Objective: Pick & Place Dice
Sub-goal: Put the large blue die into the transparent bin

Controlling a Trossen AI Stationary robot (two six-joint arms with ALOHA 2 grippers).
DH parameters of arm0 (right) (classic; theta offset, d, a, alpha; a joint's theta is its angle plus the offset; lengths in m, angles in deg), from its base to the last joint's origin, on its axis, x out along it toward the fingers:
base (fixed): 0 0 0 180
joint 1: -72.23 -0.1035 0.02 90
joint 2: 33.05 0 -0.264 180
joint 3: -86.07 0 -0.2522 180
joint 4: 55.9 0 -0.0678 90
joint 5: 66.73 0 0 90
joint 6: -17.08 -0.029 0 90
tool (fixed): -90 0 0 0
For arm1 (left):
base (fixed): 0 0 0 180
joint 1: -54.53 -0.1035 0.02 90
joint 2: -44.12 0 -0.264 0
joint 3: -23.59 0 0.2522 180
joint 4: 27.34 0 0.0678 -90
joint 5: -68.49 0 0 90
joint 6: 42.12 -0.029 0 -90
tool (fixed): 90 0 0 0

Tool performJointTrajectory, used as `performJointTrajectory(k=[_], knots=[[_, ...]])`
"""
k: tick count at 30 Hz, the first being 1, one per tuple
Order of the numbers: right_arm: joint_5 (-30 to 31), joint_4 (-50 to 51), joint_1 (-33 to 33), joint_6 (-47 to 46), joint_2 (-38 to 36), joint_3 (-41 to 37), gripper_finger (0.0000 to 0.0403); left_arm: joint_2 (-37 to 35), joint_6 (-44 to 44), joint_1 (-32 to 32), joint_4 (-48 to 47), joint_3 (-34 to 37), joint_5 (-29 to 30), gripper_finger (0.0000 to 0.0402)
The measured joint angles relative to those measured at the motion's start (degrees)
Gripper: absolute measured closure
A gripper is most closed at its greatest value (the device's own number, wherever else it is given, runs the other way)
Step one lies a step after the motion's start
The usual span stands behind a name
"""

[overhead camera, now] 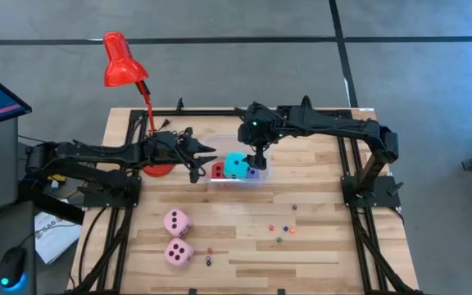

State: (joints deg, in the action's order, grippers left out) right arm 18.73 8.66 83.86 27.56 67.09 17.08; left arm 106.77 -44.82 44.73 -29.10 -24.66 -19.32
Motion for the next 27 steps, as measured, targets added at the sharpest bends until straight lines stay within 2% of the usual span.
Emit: performJointTrajectory(k=[4,8,13,19,27], knots=[[0.0,0.66,0.02,-0.97,0.0,0.0,0.0003,0.08,0.04,0.0,-0.16,-0.07,-2.7,0.0296],[0.04,2.25,0.07,-0.98,0.01,0.0,0.0005,0.46,0.42,0.0,-0.2,-0.07,-2.77,0.0299],[0.02,4.63,-0.25,0.4,0.06,-0.04,0.0036,0.46,0.14,0.0,-0.24,-0.07,-2.8,0.03],[0.06,3.79,-1.16,0.92,0.09,-0.04,0.0133,0.46,0.07,0.0,-1.09,-0.07,-2.88,0.03],[0.05,3.65,-3.0,1.52,-0.13,-3.18,0.0323,0.46,0.03,0.0,-3.92,-0.09,-2.9,0.03]])
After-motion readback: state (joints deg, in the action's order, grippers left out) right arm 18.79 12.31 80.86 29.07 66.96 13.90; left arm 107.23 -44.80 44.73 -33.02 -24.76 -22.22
